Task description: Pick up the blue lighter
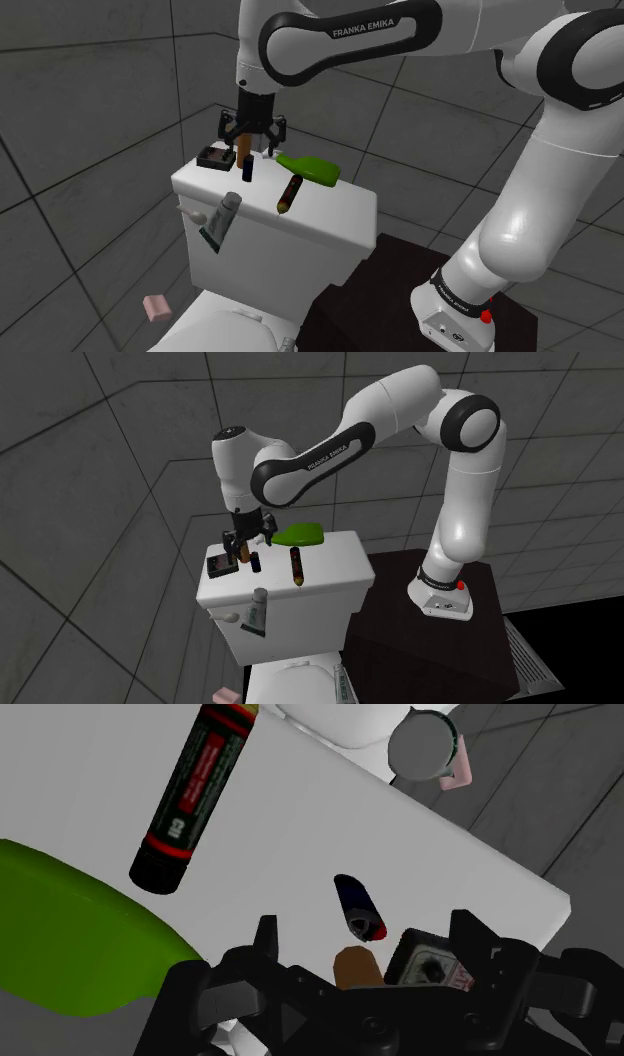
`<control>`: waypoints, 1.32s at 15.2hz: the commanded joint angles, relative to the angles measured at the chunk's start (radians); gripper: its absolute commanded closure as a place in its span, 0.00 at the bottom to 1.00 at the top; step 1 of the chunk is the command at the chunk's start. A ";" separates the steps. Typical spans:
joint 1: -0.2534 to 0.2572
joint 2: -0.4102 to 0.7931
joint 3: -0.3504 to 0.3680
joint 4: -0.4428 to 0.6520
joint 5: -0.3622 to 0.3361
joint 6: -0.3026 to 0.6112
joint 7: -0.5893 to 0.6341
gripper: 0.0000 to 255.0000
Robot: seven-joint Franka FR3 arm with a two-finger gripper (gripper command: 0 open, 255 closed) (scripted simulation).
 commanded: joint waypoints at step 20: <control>0.008 0.046 -0.007 -0.036 -0.027 0.078 0.027 1.00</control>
